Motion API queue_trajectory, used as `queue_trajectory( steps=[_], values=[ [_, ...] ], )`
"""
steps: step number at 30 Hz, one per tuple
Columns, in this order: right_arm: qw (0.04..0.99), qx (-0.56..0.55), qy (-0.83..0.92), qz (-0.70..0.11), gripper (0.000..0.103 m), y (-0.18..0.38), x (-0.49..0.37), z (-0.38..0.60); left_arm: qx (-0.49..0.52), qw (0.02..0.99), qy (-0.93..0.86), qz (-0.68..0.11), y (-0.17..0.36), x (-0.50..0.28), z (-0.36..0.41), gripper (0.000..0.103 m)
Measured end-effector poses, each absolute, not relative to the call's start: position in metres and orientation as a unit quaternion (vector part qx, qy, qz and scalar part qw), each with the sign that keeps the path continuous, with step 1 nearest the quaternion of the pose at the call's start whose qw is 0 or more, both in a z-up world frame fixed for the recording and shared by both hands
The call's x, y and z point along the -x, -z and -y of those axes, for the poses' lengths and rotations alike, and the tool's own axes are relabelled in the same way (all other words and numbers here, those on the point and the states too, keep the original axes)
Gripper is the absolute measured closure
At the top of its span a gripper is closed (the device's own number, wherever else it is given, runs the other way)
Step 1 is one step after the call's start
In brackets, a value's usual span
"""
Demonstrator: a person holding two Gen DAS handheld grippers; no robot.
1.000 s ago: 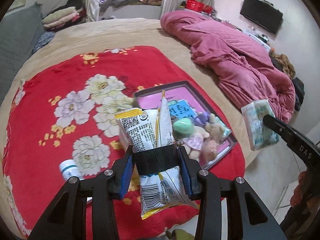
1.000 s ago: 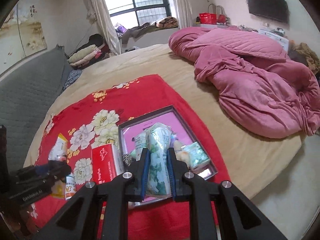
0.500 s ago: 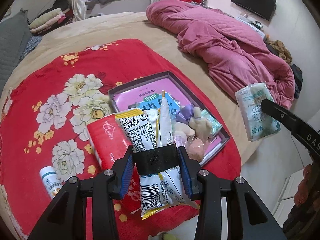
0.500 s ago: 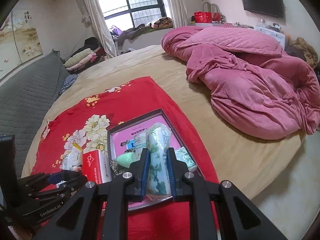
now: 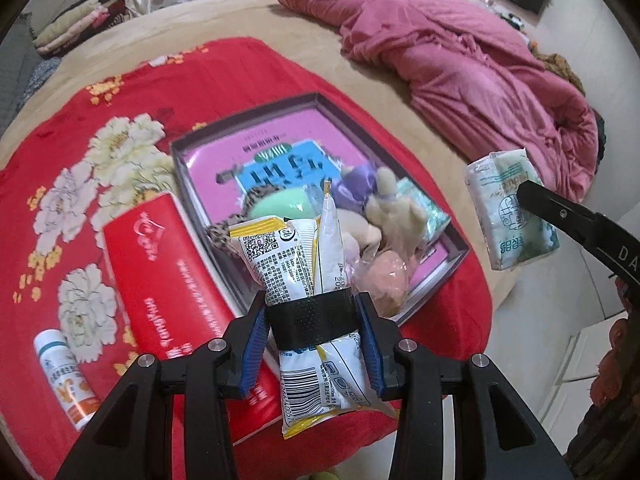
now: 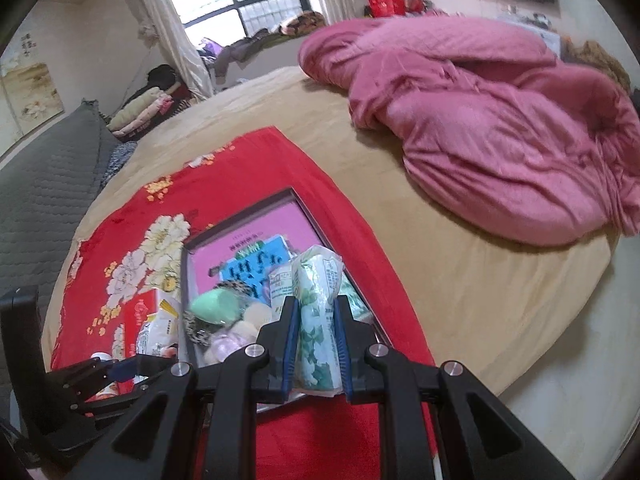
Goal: Organize soft objects
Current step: 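Lower the snack bar and tissue pack into the box and open both tools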
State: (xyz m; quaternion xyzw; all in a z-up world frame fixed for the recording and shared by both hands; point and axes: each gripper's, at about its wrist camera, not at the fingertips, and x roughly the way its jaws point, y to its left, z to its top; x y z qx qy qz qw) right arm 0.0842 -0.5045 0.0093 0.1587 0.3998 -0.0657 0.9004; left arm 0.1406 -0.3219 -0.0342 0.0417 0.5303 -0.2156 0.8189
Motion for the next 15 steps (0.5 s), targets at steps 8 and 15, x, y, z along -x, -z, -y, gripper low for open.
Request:
queue_trajectory(
  steps=[8,15],
  values=[
    [0.885,-0.171,0.072,-0.428,0.085,0.032,-0.097,0.515,-0.055,0.805,0.224,-0.547,0.061,-0.146,0.343,0.059],
    [0.877,-0.168,0.064,-0.445,0.085,0.061,-0.111,0.51,-0.065,0.799,0.227,-0.554,0.078,-0.153,0.357,0.059]
  ],
)
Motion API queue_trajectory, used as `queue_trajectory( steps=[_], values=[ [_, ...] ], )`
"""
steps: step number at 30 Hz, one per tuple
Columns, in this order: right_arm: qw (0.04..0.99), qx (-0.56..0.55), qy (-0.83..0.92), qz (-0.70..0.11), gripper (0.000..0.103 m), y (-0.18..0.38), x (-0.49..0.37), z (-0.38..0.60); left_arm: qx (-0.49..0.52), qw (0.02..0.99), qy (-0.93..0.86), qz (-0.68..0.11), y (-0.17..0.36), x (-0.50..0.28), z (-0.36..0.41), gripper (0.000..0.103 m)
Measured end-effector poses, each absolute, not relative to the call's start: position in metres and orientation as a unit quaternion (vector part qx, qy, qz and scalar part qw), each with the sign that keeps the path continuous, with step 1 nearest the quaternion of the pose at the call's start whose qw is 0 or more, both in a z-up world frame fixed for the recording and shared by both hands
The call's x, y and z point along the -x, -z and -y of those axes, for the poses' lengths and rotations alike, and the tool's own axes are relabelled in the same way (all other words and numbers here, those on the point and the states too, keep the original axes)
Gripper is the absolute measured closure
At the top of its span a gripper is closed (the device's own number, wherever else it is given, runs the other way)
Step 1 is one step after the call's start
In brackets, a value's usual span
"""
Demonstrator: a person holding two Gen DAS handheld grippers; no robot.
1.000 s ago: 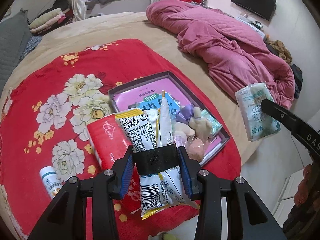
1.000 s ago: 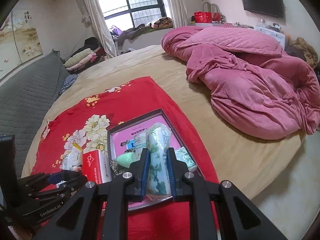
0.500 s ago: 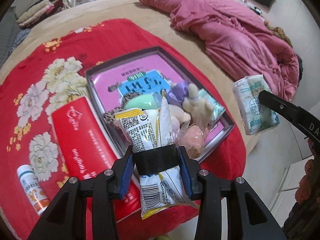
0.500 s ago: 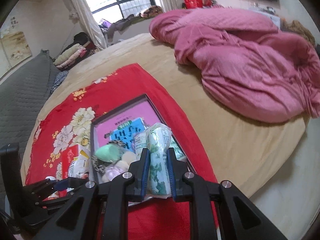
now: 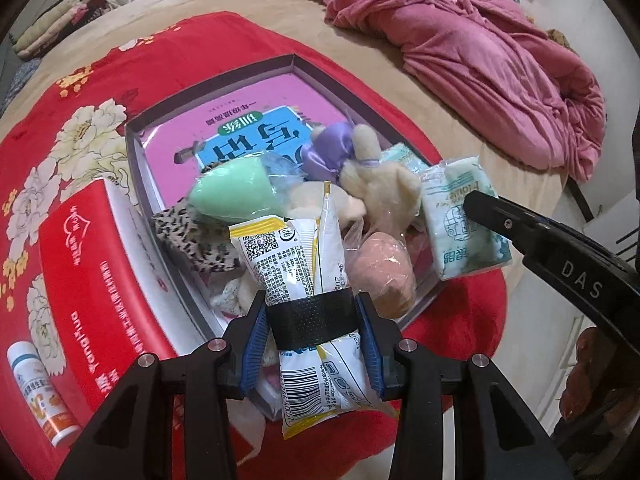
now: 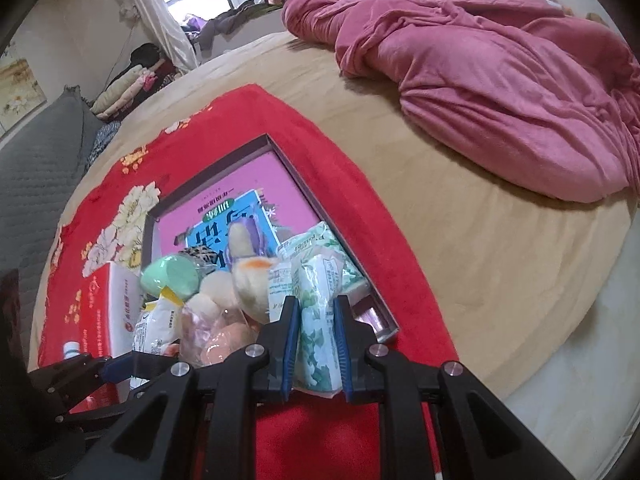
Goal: Organize soft objects
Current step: 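Lower the snack bar and tissue pack into the box and open both tools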
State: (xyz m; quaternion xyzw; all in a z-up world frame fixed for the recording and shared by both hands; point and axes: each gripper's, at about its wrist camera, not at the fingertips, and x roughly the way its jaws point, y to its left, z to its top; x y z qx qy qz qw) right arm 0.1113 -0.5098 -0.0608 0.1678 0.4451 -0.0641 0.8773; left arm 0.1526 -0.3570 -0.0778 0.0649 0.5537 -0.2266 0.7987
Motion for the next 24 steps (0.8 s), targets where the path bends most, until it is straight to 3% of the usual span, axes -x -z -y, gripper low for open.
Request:
queue_trajectory(
  steps=[24],
  values=[
    [0.883,-0.125,0.046,-0.45,0.083,0.082,-0.12,0.503,-0.055,0.812,0.221,-0.538,0.087,-0.171,0.355,0.059]
  ],
)
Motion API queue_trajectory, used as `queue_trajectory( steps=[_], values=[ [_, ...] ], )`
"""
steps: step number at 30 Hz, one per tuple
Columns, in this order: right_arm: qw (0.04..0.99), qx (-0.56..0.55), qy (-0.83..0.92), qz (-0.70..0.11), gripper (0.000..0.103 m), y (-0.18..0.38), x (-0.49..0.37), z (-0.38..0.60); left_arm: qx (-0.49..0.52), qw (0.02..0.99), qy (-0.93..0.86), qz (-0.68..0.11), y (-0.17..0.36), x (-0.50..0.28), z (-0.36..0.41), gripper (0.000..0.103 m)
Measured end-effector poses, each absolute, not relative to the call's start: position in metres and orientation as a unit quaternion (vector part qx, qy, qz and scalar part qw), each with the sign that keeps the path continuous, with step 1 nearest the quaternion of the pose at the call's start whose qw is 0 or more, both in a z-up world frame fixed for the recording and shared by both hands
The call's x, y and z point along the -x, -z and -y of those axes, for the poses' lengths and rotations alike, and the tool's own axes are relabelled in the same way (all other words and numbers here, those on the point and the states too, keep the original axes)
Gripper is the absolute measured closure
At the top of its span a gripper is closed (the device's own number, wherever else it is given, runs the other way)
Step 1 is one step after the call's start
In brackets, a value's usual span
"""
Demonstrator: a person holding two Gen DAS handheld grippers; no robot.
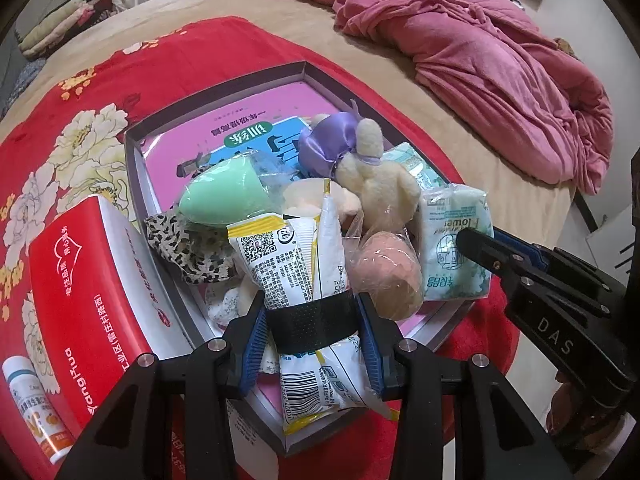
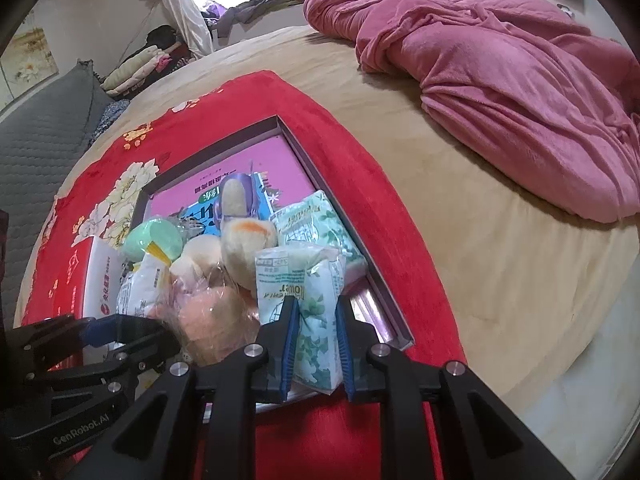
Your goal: Organize soft objects
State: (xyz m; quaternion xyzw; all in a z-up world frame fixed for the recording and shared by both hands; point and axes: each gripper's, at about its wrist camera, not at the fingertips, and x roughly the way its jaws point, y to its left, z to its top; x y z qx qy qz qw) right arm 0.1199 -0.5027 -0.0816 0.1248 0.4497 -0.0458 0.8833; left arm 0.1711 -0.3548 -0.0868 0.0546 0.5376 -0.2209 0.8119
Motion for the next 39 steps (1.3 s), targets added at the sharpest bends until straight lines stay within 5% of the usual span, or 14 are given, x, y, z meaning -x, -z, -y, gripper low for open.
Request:
queue_trajectory(
  steps=[4,8,29,33,39],
  values=[
    [0.883,-0.105,0.047,-0.456,0.078,0.081,-0.118,0.498,-0.045,0.813,0.23,-0.533,0.086,-0.169,0.353,0.059],
    [0.888,-0.096,0.062,-0.445,0.053,0.075,-0.11,0.497,-0.036,0.811,0.237,-0.533,0.085,-0.169,0.351,0.059],
    [0.909,-0.128,0.069,-0.39,0.05,0.021,-0.077,0.5,-0.027,0.832,0.236,-0.502,0.044,-0.163,0.33,0.036],
    [0.915,-0.114,0.065,-0.381,0.037,0.003,-0.069,0.485,-0.023,0.838,0.237,-0.491,0.03,-0.155,0.319,0.032],
    [0.921,-0.093,0.076,-0.371,0.035,-0.02,-0.048,0.456,-0.015,0.849,0.226,-0.478,0.008,-0.138,0.293,0.026]
  ],
)
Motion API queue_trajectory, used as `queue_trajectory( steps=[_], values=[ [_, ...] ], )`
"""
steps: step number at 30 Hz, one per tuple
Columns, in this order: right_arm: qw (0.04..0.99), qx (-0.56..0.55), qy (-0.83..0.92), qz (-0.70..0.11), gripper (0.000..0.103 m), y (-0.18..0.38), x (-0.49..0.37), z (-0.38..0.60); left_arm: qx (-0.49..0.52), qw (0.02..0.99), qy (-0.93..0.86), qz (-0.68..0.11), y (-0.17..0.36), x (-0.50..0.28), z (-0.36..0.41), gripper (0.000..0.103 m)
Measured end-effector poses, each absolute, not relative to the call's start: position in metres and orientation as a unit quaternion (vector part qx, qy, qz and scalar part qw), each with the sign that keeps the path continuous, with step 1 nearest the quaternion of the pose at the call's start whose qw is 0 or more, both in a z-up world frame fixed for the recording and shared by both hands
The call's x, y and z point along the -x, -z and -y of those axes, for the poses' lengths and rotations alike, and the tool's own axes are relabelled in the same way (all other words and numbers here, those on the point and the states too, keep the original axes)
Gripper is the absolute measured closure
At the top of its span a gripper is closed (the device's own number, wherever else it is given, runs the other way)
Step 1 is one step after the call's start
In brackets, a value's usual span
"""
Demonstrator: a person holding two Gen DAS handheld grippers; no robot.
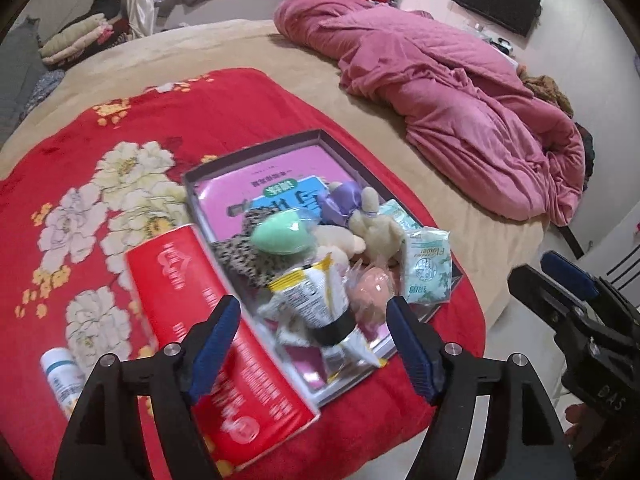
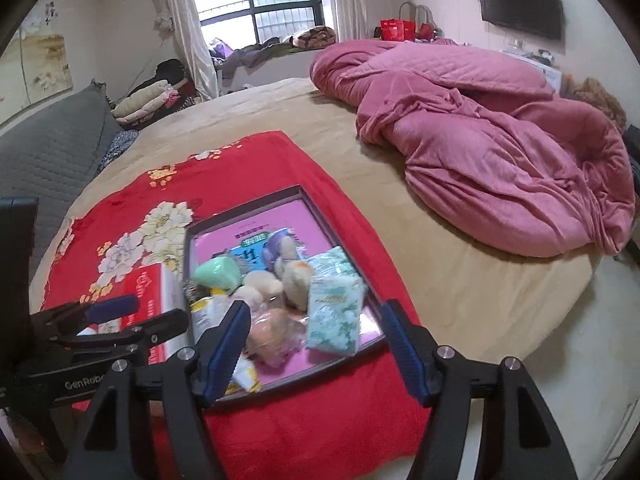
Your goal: Organize soft objects
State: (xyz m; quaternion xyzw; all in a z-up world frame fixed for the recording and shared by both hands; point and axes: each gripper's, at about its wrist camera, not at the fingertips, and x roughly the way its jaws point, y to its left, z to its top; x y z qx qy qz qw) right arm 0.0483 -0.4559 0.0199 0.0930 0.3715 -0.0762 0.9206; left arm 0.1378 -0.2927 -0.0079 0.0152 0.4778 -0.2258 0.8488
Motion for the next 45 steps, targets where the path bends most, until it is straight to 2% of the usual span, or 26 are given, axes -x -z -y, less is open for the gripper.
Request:
queue_trajectory(
  steps=[18,30,45],
  values=[
    [0.923,-0.081,0.111,-0.36,0.032,-0.053,0.014,0.375,-0.005,0.876,0.206,-0.437,-0.039,-0.056,0.198,0.026],
    [0.906,-0.122,0.136,-0.382,0.032,-0.041,0.047,0.343,-0.009,0.876,0.189,-0.444,-0.035,-0.016,0.164,0.026],
    [0.897,-0.102,0.137,-0.409,0.032,-0.023,0.082,0.308,-0.006,0.878,0.165,-0.449,-0.025,0.009,0.137,0.026]
  ],
)
